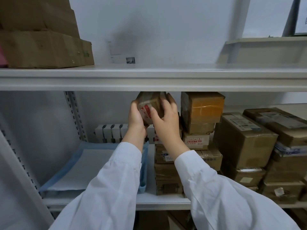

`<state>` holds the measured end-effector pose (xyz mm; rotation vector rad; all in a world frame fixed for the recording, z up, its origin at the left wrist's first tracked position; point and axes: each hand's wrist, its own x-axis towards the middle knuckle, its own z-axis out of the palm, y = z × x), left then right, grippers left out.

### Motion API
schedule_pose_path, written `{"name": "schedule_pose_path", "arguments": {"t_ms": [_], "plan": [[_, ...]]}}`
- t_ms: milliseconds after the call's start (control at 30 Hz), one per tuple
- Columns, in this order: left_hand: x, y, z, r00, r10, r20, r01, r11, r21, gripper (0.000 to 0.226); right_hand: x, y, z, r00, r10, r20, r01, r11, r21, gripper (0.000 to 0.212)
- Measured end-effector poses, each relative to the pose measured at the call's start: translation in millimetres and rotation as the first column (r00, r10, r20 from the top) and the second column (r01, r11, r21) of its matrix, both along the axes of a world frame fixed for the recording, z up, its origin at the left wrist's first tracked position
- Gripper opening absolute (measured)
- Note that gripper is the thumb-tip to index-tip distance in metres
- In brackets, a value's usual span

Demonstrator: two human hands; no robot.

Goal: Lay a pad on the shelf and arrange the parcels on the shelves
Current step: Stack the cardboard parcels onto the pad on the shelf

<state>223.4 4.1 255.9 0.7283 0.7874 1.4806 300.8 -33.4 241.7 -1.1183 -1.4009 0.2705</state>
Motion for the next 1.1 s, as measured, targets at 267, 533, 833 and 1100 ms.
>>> {"name": "schedule_pose_path", "arguments": {"t_ms": [267, 533, 833, 1100], "plan": [[-42, 0, -16, 0.972, 0.113, 0.205, -0.089, 0.988, -0.127, 0.050, -24, 4, -7, 0.979, 0.198, -0.052, -0.203, 0.973, -0.110, 0.051], [-91, -3, -55, 0.886, 0.112, 0.451, -0.029, 0.982, -0.188, 0.058, -74, 13, -20, 0.885, 0.378, -0.274, -0.436, 0.878, -0.196, 0.036], [-143, 6, -81, 0.932, 0.215, 0.290, -0.167, 0.969, -0.182, 0.045, -123, 45, -42, 0.684, 0.162, -0.712, -0.588, 0.699, -0.406, 0.037], [-192, 24, -113, 0.919, 0.342, -0.195, -0.349, 0.937, -0.003, 0.044, -160, 63, -73, 0.645, 0.146, -0.750, -0.708, 0.484, -0.514, 0.051]]}}
